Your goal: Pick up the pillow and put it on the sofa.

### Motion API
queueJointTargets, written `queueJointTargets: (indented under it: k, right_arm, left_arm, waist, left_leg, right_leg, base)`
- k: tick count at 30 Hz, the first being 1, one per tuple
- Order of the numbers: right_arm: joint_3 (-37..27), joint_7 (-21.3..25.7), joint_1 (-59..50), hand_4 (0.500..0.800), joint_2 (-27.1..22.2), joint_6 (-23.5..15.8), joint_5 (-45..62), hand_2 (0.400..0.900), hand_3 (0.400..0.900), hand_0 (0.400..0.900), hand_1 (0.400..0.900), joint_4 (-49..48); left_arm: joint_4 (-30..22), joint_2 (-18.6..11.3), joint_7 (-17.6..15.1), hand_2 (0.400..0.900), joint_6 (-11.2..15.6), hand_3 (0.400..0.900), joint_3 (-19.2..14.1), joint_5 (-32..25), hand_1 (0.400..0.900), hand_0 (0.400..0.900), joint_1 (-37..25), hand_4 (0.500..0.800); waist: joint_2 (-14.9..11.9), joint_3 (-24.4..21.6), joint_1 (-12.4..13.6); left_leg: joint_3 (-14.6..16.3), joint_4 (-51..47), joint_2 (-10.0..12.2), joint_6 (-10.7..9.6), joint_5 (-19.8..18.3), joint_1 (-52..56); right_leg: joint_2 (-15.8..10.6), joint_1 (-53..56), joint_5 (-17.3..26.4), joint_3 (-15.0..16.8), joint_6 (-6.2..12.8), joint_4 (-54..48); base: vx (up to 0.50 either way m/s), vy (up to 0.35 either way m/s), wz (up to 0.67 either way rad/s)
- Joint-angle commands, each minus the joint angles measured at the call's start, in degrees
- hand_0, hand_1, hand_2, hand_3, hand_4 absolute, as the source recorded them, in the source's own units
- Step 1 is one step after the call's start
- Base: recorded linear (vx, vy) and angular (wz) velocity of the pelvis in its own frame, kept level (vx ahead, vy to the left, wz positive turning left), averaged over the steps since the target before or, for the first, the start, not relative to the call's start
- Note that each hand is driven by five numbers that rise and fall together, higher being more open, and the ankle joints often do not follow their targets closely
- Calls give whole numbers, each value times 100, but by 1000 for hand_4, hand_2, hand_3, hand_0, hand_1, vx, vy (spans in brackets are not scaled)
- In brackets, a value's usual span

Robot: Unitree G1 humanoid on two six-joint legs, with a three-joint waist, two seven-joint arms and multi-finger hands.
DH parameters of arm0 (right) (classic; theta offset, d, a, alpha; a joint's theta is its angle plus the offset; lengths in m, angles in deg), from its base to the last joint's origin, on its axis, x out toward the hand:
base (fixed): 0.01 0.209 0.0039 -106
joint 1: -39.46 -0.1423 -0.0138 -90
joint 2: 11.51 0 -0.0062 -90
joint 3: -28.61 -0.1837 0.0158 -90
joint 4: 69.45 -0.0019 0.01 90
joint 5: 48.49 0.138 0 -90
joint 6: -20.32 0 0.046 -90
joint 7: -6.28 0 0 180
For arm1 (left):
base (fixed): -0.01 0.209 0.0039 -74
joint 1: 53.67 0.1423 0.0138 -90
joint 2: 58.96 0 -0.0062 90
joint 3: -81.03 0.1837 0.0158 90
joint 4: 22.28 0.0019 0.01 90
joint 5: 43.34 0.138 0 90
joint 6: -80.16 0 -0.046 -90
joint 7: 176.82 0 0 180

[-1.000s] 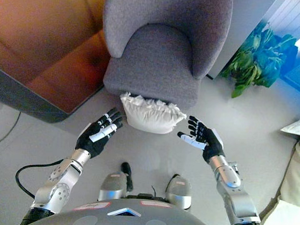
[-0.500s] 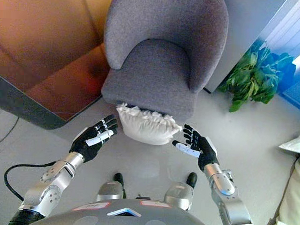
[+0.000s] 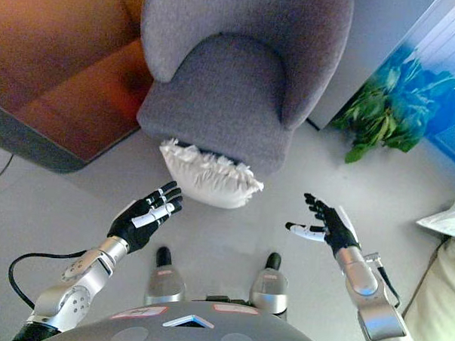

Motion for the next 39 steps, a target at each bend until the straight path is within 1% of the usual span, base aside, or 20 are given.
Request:
queueJointTargets:
  k: [1, 2, 6, 8, 10, 12, 13, 14, 15, 18, 22, 25, 26, 30, 32, 33, 35, 36, 39]
  right_arm:
    - [-126, 887, -1226, 800, -627, -494, -767, 900, 900, 900, 900, -344]
    - [-64, 990, -1452, 800, -678, -485, -886, 900, 900, 900, 900, -266]
    - [14, 1160, -1923, 800, -821, -564, -1024, 900, 900, 900, 900, -169]
    - [6, 1248, -2112, 800, -902, -573, -1049, 900, 900, 900, 900, -143]
    - [16, 1367, -2333, 800, -939, -569, -1090, 900, 900, 900, 900, -72]
    - [22, 1475, -2578, 800, -997, -600, -1101, 900, 900, 900, 900, -7]
    - [16, 1492, -2649, 800, -1019, -595, -1095, 900, 900, 900, 900, -3]
    - [2, 1517, -2786, 800, -1076, -571, -1085, 900, 900, 900, 900, -15]
    - [-8, 1554, -2864, 800, -1099, -550, -1089, 900, 900, 900, 900, -14]
    - [17, 1632, -3204, 800, -1184, -502, -1159, 900, 900, 900, 900, 32]
    - [50, 1698, -3532, 800, -1303, -470, -1164, 900, 900, 900, 900, 42]
    - [129, 1755, -3910, 800, -1433, -402, -1165, 900, 900, 900, 900, 106]
    - [158, 1824, -4021, 800, -1478, -378, -1157, 900, 900, 900, 900, 127]
    - [248, 1997, -4362, 800, -1525, -346, -1221, 900, 900, 900, 900, 290]
    - [378, 2031, -4619, 800, -1519, -320, -1225, 900, 900, 900, 900, 432]
    - [417, 2023, -4693, 800, -1526, -323, -1201, 900, 900, 900, 900, 465]
    - [537, 1968, -4900, 800, -1534, -292, -1165, 900, 900, 900, 900, 557]
    - [555, 1966, -4928, 800, -1533, -289, -1147, 900, 900, 900, 900, 565]
    - [711, 1904, -5161, 800, -1521, -279, -1076, 900, 900, 900, 900, 735]
  left_arm:
    - [-563, -323, -28, 900, 775, 900, -73, -415, 900, 900, -624, 800]
    - [-532, -329, -135, 900, 898, 900, -18, -467, 900, 900, -744, 800]
    - [-456, -330, -411, 900, 1343, 900, 2, -663, 900, 900, -929, 800]
    - [-450, -321, -469, 900, 1489, 900, -53, -762, 900, 900, -979, 800]
    - [-404, -298, -449, 900, 1563, 900, -72, -730, 900, 900, -1062, 800]
    - [-382, -277, -466, 900, 1606, 900, -79, -722, 900, 900, -1145, 800]
    - [-377, -279, -462, 900, 1600, 900, -88, -731, 900, 900, -1177, 800]
    - [-390, -282, -448, 900, 1580, 900, -102, -761, 900, 900, -1243, 800]
    - [-397, -285, -426, 900, 1577, 900, -104, -780, 900, 900, -1278, 800]
    - [-419, -273, -390, 900, 1532, 900, -50, -855, 900, 900, -1424, 800]
    - [-485, -271, -269, 900, 1547, 900, -21, -912, 900, 900, -1560, 800]
    - [-536, -296, -152, 900, 1569, 900, 8, -1004, 900, 900, -1674, 800]
    - [-564, -298, -128, 900, 1591, 900, 37, -1019, 900, 900, -1697, 800]
    - [-649, -315, -45, 900, 1666, 900, 33, -1122, 900, 900, -1718, 800]
    - [-686, -355, -16, 900, 1694, 900, 23, -1171, 900, 900, -1755, 800]
    - [-694, -365, 7, 900, 1688, 900, 9, -1191, 900, 900, -1760, 800]
    - [-736, -401, 21, 900, 1678, 900, 18, -1265, 900, 900, -1762, 800]
    - [-744, -404, 22, 900, 1675, 900, 15, -1278, 900, 900, -1763, 800]
    - [-795, -440, 69, 900, 1625, 900, -7, -1370, 900, 900, -1754, 800]
  waist:
    - [-43, 388, 191]
    - [-40, 536, 214]
    - [-22, 880, 302]
    - [-14, 1037, 361]
    - [-8, 1134, 406]
    - [31, 1268, 450]
    - [36, 1276, 453]
    - [59, 1342, 472]
    - [68, 1361, 477]
    - [129, 1451, 517]
    - [202, 1510, 541]
    - [290, 1556, 547]
    - [320, 1572, 555]
    - [393, 1604, 578]
    - [448, 1636, 609]
    - [465, 1635, 617]
    - [525, 1669, 635]
    - [528, 1668, 634]
    - [568, 1669, 658]
  left_leg:
    - [-29, 814, 456, 336, -425, -191]
    - [-153, 1040, 478, 331, -466, -462]
    - [-473, 1714, 490, 344, -638, -1304]
    - [-584, 2005, 460, 361, -705, -1749]
    - [-598, 2216, 413, 377, -749, -2085]
    - [-577, 2519, 421, 370, -858, -2441]
    - [-562, 2565, 414, 379, -846, -2554]
    - [-520, 2770, 432, 401, -943, -2747]
    - [-510, 2853, 434, 415, -950, -2877]
    - [-497, 3362, 469, 429, -1171, -3343]
    - [-434, 3917, 509, 469, -1380, -3880]
    - [-508, 4655, 547, 467, -1596, -4508]
    - [-542, 4971, 567, 424, -1857, -4606]
    - [-709, 5835, 559, 418, -2185, -5170]
    - [-902, 6477, 551, 402, -2410, -5572]
    - [-951, 6631, 549, 397, -2469, -5684]
    - [-1143, 7066, 546, 368, -2602, -5977]
    - [-1163, 7114, 547, 364, -2622, -6019]
    - [-1401, 7566, 528, 341, -2760, -6326]
  right_leg:
    - [-578, -1117, 156, 439, 83, 882]
    - [-662, -1373, 132, 512, 74, 1091]
    - [-872, -2126, -37, 709, 62, 1725]
    - [-973, -2483, -115, 769, 58, 1991]
    - [-1035, -2789, -153, 782, 66, 2211]
    - [-1050, -3128, -263, 827, 55, 2561]
    - [-1044, -3234, -266, 835, 48, 2634]
    - [-1036, -3409, -388, 849, 26, 2882]
    - [-1039, -3516, -407, 850, 8, 2983]
    - [-1092, -3947, -634, 881, -27, 3559]
    - [-1199, -4485, -876, 867, -95, 4223]
    - [-1325, -5114, -1094, 991, -159, 4977]
    - [-1362, -5251, -1329, 1042, -126, 5297]
    - [-1406, -5872, -1634, 1281, -175, 6063]
    - [-1405, -6283, -1893, 1492, -189, 6671]
    - [-1404, -6394, -1988, 1551, -196, 6849]
    - [-1399, -6687, -2213, 1767, -230, 7322]
    - [-1400, -6733, -2238, 1796, -231, 7374]
    - [-1370, -7092, -2437, 2042, -260, 7873]
  base:
    - [-238, -62, 21]
    - [-226, -43, 19]
    - [-170, 5, 15]
    - [-167, 27, 16]
    - [-160, 30, 14]
    - [-143, 35, 10]
    - [-120, 30, 14]
    - [-98, 24, 16]
    - [-86, 25, 19]
    - [-61, 34, 17]
    - [-47, 40, 17]
    - [-16, 79, 10]
    - [50, 78, 7]
    - [19, 67, 6]
    - [9, 54, 8]
    - [19, 49, 10]
    - [21, 44, 7]
    - [18, 31, 5]
    - [20, 27, 4]
